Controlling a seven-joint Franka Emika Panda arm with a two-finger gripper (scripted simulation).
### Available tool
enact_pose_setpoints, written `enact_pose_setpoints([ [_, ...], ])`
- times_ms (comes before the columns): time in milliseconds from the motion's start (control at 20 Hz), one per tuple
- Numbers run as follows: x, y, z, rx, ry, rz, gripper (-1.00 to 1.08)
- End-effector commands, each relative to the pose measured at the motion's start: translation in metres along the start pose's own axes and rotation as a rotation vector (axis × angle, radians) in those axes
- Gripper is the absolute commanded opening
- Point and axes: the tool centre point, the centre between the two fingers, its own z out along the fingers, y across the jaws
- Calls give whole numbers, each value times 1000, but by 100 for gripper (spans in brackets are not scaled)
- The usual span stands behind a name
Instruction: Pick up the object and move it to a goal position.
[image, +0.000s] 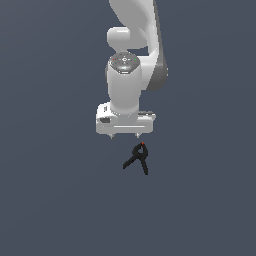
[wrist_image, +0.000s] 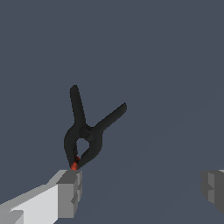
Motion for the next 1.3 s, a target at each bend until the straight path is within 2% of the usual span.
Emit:
enact_pose_setpoints([
  [0, 0, 0, 0, 0, 0, 0, 100],
  [600, 0, -17, 6, -20, -3, -77, 100],
  [1250, 4, -29, 31, -6, -5, 28, 100],
])
